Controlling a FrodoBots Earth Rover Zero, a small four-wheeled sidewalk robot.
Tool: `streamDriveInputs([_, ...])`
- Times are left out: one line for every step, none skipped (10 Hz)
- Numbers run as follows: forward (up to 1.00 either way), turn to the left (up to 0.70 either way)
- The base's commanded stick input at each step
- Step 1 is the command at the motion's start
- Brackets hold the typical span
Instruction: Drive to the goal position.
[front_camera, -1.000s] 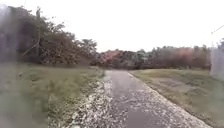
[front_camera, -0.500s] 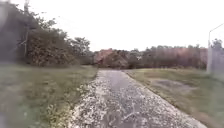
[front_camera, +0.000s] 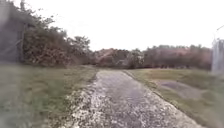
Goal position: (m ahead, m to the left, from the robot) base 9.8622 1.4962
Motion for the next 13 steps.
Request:
streamDriveInputs([1.00,0.00])
streamDriveInputs([1.00,0.00])
streamDriveInputs([1.00,0.00])
streamDriveInputs([1.00,0.00])
streamDriveInputs([1.00,0.00])
streamDriveInputs([1.00,0.00])
streamDriveInputs([1.00,0.00])
streamDriveInputs([1.00,0.00])
streamDriveInputs([1.00,0.00])
streamDriveInputs([1.00,0.00])
streamDriveInputs([1.00,0.00])
streamDriveInputs([1.00,0.00])
streamDriveInputs([1.00,0.00])
